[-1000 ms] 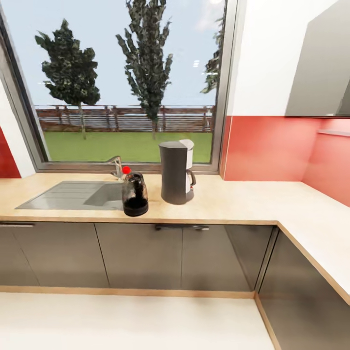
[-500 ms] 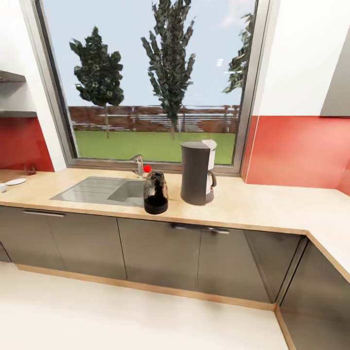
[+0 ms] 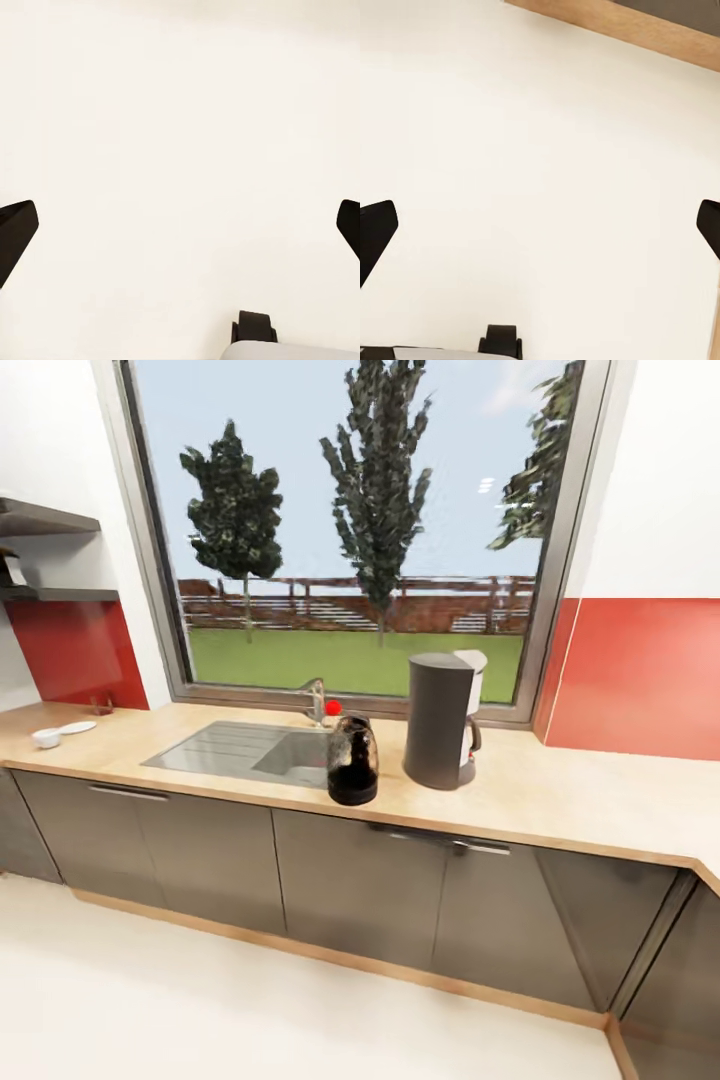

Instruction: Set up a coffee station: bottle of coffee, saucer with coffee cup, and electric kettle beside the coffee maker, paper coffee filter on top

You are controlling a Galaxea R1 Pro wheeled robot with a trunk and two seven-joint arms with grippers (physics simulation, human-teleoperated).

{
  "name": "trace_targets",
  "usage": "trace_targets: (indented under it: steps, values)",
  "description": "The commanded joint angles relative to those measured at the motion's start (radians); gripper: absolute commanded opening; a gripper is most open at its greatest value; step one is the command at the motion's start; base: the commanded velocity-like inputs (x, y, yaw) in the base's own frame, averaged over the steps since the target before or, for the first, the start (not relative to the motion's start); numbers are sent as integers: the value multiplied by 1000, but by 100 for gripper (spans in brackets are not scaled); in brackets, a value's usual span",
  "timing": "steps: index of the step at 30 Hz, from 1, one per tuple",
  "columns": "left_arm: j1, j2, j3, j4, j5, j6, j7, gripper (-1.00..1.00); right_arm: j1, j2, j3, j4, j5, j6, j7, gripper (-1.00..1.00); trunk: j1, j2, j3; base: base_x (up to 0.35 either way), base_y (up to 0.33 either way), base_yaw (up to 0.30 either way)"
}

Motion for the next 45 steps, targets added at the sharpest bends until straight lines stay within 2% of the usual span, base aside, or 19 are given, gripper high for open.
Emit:
trace_targets:
  steps: [1, 23, 45]
  values:
    - [-1, 0, 6, 2, -11, -4, 4, 100, 0, 0, 1, 0, 7, -3, -1, 100, 0, -1, -1, 21, 21, 240]
    - [-1, 0, 6, 2, -11, -3, 4, 100, 0, 3, 1, 0, 8, -3, -1, 100, 0, -1, -1, 11, 11, 257]
    - [-1, 0, 6, 2, -11, -2, 4, 100, 0, -2, 1, 0, 8, -1, 1, 100, 0, -1, -1, 199, 226, 84]
